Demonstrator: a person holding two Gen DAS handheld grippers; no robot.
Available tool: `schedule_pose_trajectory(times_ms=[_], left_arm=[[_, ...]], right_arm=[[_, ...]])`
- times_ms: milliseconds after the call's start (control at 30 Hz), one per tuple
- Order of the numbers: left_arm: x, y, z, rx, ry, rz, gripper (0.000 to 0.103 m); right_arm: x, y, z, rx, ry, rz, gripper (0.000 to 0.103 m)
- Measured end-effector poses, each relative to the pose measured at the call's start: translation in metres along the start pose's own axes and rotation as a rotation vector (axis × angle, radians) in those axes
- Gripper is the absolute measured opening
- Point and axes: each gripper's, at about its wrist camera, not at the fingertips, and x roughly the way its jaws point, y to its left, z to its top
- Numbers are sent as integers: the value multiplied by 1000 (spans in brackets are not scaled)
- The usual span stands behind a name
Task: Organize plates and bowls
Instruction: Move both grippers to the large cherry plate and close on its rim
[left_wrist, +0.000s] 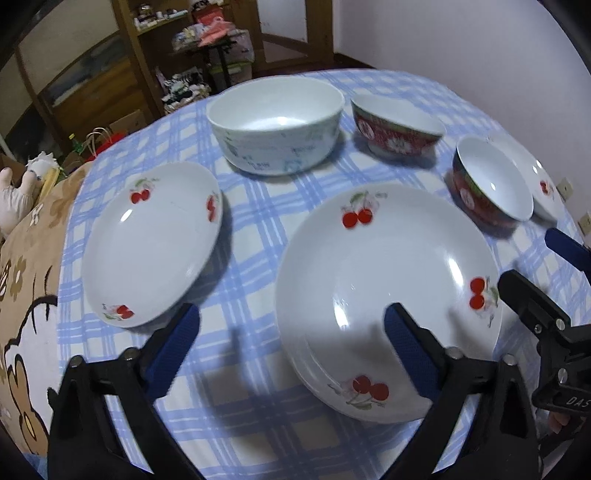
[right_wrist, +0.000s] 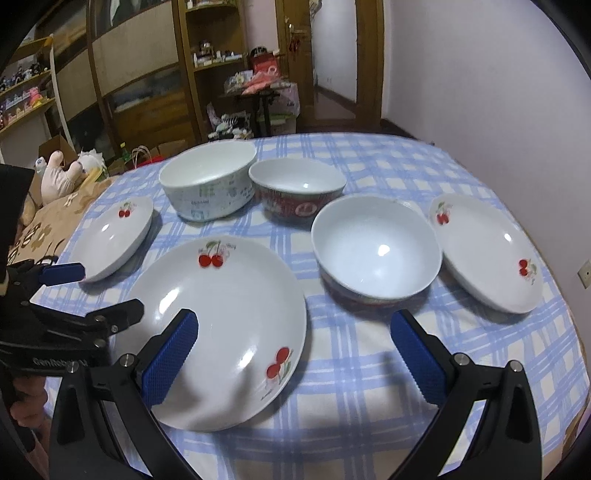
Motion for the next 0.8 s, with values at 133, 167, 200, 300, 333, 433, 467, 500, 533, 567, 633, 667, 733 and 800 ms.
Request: schedule_pose_trajectory(times_ms=[133,167,200,300,333,433,467,500,533,567,633,667,733,800], left_arm=[[7,-2,-2,9,17,-12,79],[8,-2,-2,9,19,-11,72],[11,-1,-1,4,26,-12,70],[19,4,-1,-32,51,-22,68],[21,6,0,-41,58,-24,65],[29,10,1,-78,84,-39,63],[31,11,1,-89,88,-46,63],[32,12,2,-95,90,-49,62],[32,12,2,-99,90,-51,60],[34,13,3,-104,92,-56,59],[37,13,3,-115,105,-64,51],[40,13,4,-118,113,-68,46],[44,14,3,-119,124,-71,39],[46,13,3,-117,129,-67,35]], right_arm=[[6,-1,-2,8,23,6,103],[7,-2,-2,13,25,7,103],[8,-3,-2,18,27,13,103],[12,-7,-3,39,41,26,103],[13,-7,-3,45,46,28,103],[18,-10,-5,67,78,43,98],[20,-11,-6,76,86,50,94],[22,-12,-6,82,95,60,87],[24,-12,-6,84,103,64,83],[28,-12,-7,86,115,69,78],[32,-13,-8,89,129,79,67],[35,-13,-9,93,139,84,56],[41,-13,-11,94,166,99,40],[46,-12,-13,96,181,108,30]])
